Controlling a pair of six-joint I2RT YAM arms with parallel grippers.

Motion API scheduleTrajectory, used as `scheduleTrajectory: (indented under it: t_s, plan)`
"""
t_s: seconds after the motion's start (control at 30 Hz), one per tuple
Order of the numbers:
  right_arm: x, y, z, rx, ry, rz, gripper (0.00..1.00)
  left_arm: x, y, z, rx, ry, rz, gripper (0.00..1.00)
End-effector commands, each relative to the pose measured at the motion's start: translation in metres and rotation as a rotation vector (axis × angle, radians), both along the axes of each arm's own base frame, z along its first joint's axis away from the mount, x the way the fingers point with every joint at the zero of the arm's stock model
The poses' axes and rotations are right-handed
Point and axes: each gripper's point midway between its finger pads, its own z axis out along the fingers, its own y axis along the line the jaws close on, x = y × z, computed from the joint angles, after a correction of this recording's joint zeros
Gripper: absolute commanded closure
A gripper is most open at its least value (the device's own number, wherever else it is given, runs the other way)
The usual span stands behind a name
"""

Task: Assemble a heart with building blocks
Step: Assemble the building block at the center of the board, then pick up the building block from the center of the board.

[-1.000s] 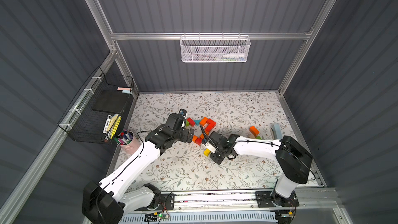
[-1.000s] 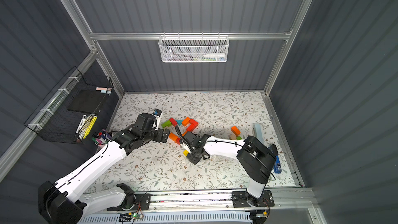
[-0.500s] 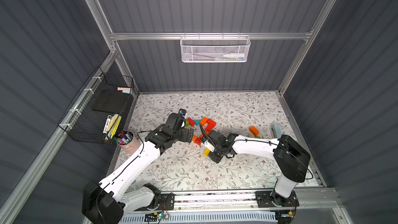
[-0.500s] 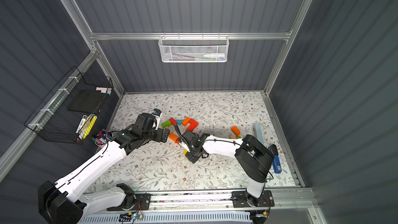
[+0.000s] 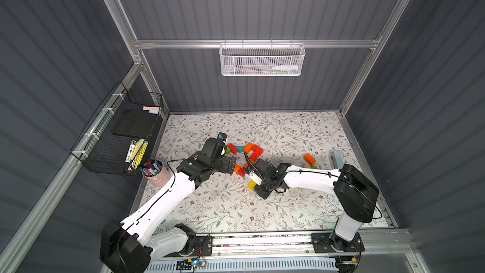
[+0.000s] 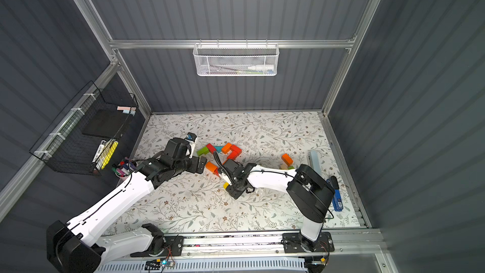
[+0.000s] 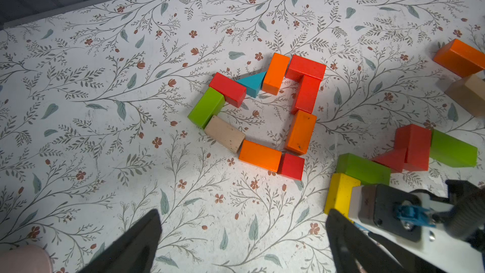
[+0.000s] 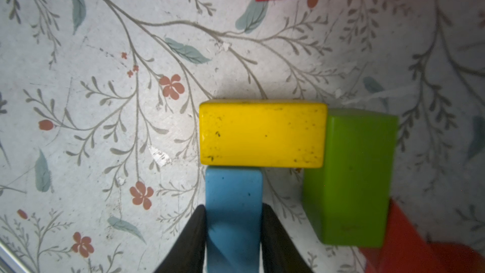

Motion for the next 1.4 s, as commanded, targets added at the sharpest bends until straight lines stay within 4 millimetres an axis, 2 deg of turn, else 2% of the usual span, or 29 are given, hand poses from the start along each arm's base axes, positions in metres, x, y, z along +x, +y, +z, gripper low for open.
scheduleTrajectory:
  t_s: [0.0, 0.2, 0.3, 0.4, 0.53, 0.6, 0.73, 0.87, 1.07, 1.37]
  plan:
    - [-0.005, -0.010, 0.011, -0.008, 0.001, -0.008, 0.56, -0.001, 0.004, -0.002, 0.001, 0.013, 0.017, 0.01]
    - [-0.006, -0.018, 0.052, 0.072, -0.043, -0.033, 0.46, -0.002, 0.003, 0.000, -0.011, 0.010, 0.013, 0.01]
    - [0.004, -0.032, 0.071, 0.119, -0.065, -0.110, 0.42, -0.003, 0.001, 0.000, -0.019, 0.012, 0.005, 0.01]
    - [0.025, -0.060, 0.089, 0.138, -0.101, -0.259, 0.41, -0.004, -0.002, 0.001, -0.033, 0.012, -0.015, 0.01]
    - [0.055, -0.118, 0.095, 0.081, -0.132, -0.508, 0.41, -0.008, -0.014, 0.004, -0.069, 0.007, -0.083, 0.01]
    - [0.067, -0.143, 0.090, 0.076, -0.116, -0.617, 0.41, -0.009, -0.019, 0.006, -0.086, 0.004, -0.110, 0.01]
    - [0.084, -0.190, 0.066, 0.040, -0.031, -0.806, 0.42, -0.009, -0.024, 0.003, -0.098, 0.017, -0.134, 0.01]
    - [0.091, -0.221, 0.050, -0.031, 0.014, -0.889, 0.44, -0.010, -0.024, 0.004, -0.097, 0.017, -0.136, 0.01]
    - [0.095, -0.243, 0.032, -0.012, 0.089, -0.994, 0.45, -0.009, -0.024, 0.003, -0.094, 0.014, -0.136, 0.01]
    - [0.089, -0.260, 0.010, -0.003, 0.149, -1.065, 0.43, -0.008, -0.023, 0.000, -0.084, 0.024, -0.131, 0.01]
